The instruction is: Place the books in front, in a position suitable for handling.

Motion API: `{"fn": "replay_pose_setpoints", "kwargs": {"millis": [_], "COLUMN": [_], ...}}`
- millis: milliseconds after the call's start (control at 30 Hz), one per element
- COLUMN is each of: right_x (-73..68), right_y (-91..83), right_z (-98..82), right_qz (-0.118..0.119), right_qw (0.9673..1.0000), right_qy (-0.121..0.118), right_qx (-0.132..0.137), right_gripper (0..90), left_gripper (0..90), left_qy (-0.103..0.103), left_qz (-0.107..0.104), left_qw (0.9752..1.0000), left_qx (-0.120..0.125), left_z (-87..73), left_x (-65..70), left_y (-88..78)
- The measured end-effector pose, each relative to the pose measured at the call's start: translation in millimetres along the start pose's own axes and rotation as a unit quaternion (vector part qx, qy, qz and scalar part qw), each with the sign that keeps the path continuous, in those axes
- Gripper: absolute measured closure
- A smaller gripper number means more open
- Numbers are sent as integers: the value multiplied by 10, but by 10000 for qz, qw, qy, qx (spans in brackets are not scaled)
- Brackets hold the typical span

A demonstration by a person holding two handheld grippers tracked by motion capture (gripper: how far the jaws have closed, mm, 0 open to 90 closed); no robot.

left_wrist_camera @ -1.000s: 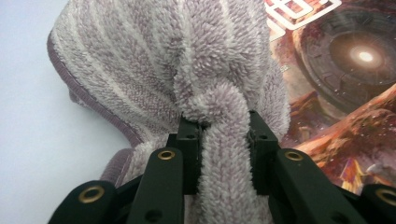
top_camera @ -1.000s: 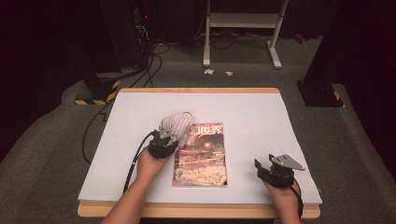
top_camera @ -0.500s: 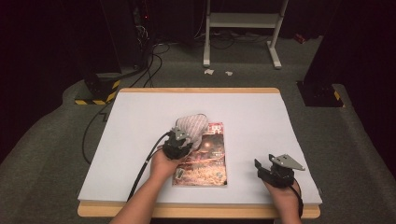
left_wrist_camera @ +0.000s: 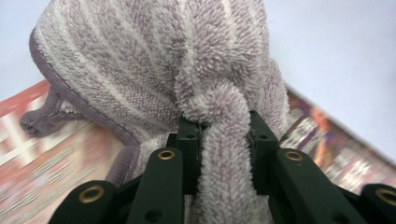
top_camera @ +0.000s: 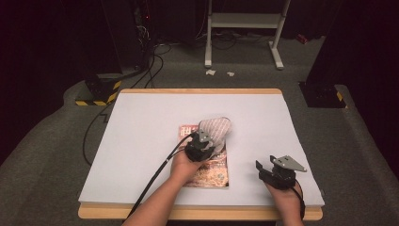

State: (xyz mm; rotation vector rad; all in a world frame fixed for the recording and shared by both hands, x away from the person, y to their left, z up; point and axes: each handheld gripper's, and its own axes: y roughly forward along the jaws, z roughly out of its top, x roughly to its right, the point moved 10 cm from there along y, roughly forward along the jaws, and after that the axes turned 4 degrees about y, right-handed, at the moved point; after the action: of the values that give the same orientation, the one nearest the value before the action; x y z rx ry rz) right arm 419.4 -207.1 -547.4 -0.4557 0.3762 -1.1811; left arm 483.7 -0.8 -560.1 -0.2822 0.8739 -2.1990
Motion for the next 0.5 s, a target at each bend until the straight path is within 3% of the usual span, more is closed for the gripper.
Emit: {"fn": "replay_pose_setpoints", "kwargs": {"millis": [200,367,500], "right_x": [-1,7,12], "right_y": [4,-2,8], "right_z": [-6,1,-10], "right_qz": [9,17,9], "right_qw": [10000,10000,10000], "right_qy": [3,-6,-4], "right_qx": [-14,-5,-32], "right_gripper": [378,378,378], "left_gripper": [720,720,720], "left_qy": [68,63,-53], "left_qz": [-92,-33,85], "left_qw": [9999,10000,9999], "left_qx": [-5,-32,-17], "left_z": [114,63,-60], "left_x": [124,31,-147], "left_y": [89,64,-29]}}
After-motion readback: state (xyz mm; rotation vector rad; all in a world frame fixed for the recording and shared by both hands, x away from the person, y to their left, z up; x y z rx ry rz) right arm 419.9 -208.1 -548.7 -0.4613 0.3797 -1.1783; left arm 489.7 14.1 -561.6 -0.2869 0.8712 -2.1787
